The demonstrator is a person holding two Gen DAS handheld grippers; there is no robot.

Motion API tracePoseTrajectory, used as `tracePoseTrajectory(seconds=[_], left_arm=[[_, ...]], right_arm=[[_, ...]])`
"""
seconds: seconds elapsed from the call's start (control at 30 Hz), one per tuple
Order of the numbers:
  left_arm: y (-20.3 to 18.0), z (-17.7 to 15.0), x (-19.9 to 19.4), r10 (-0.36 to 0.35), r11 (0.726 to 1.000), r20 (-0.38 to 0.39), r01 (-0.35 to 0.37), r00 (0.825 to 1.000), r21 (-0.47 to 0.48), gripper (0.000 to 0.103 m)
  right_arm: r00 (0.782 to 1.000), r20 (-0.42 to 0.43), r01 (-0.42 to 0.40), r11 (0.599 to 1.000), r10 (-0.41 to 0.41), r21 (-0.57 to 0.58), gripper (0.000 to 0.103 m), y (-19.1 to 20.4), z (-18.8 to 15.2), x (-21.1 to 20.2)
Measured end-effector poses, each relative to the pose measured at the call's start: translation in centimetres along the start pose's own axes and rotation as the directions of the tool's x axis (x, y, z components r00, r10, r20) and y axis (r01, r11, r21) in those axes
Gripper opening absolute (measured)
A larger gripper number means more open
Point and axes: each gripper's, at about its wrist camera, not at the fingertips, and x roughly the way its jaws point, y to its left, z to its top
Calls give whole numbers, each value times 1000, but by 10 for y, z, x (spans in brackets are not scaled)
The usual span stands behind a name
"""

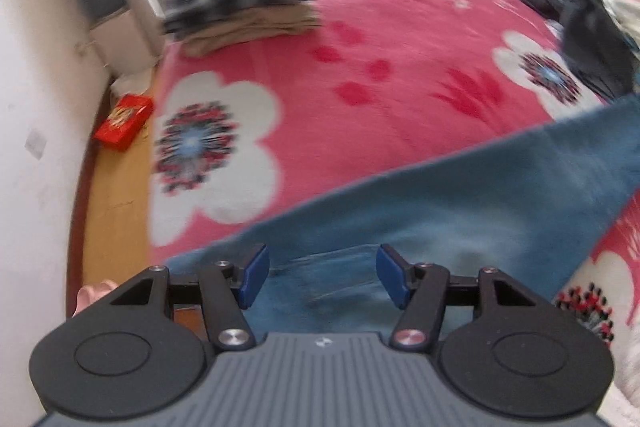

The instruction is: Fold clothes

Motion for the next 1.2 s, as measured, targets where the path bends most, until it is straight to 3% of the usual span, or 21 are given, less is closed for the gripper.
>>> tracePoseTrajectory(seconds=[0.1,0.2,0.27,0.33,0.4,0.47,0.53,0.6,0.67,0.8,0.87,0.97,1.2], left_arm=[[-42,4,30,-41,999,-41,42,998,17,56],[-83,-7,67,-43,996,-119,53,992,79,53],[-110,-19,94,9,985,-178,22,984,173,54],[-128,-32,99,83,965,-142,-44,986,259,56],[-134,-33,93,110,962,-141,-70,984,264,56],[-129,-31,86,107,977,-171,-71,980,202,58],[-125,-30,78,118,983,-189,-88,975,159,59],[-124,-30,70,131,985,-196,-106,972,133,59],[-125,-28,65,152,984,-195,-129,969,126,60],[-127,-18,60,188,976,-192,-162,963,145,60],[-125,-12,65,202,972,-196,-172,960,161,60],[-124,-5,76,220,968,-205,-186,954,169,60],[-114,1,99,208,976,-240,-184,948,118,60]], right_arm=[[994,-52,-91,996,92,6,32,4,-15,24],[990,-101,-102,994,98,-32,32,-3,-36,34],[988,-128,-99,994,91,-53,32,-18,-47,36],[986,-153,-78,995,67,-68,32,-35,-55,37],[985,-169,-47,996,34,-72,32,-55,-58,38],[990,-144,-4,1000,6,17,33,-90,-52,40],[996,-84,-10,973,30,231,39,-136,-45,43],[998,-4,-53,892,61,450,45,-184,-41,48],[992,76,-127,815,101,566,50,-216,-42,59],[976,140,-216,765,164,607,55,-243,-36,95],[974,127,-226,768,188,599,57,-247,-29,119],[969,175,-243,780,172,576,58,-247,-16,136],[954,287,-254,741,86,622,55,-246,3,158]])
